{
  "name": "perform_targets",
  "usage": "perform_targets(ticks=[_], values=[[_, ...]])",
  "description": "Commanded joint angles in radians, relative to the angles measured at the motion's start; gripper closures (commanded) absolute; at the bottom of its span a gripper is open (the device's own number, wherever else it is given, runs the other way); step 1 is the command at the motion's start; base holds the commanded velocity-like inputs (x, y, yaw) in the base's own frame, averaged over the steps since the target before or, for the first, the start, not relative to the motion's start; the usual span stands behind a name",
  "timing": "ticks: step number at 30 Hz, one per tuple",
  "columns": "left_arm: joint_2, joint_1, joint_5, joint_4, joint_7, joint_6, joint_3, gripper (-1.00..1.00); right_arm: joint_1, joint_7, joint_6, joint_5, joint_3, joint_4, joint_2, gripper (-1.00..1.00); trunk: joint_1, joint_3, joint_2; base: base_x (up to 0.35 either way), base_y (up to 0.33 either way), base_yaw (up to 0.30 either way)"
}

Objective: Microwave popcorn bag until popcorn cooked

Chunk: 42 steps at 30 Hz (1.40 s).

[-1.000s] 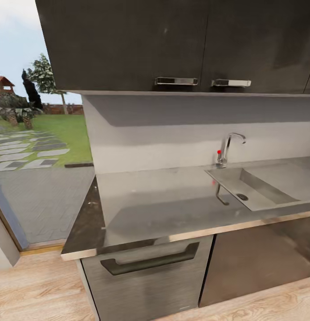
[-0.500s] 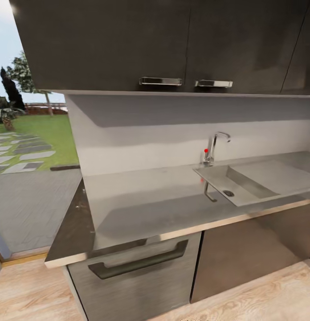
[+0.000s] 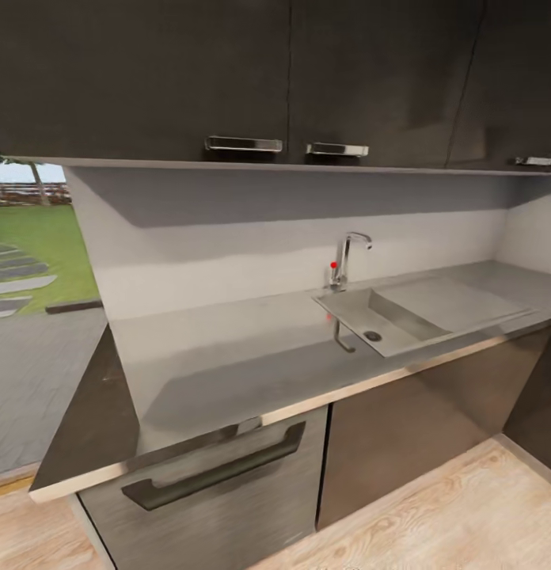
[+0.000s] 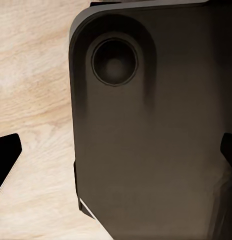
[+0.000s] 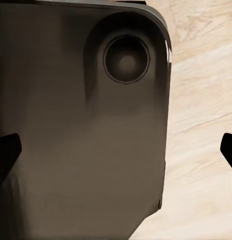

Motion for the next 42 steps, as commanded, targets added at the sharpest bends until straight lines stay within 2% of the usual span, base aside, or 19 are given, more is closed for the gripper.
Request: perform_targets(ticks=[1,42], values=[[0.0,0.0,0.0,-0.001,0.0,-0.002,-0.001,-1.0,0.0,0.0,-0.003,-0.001,0.0,0.0,0.0,-1.0,0.0,-0.001,0.0,0.0,0.0,-0.245],[0.0,0.001,0.0,-0.001,0.0,-0.002,-0.001,-1.0,0.0,0.001,-0.003,-0.001,0.004,0.0,0.0,-1.0,0.0,-0.001,0.0,0.0,0.0,-0.282]])
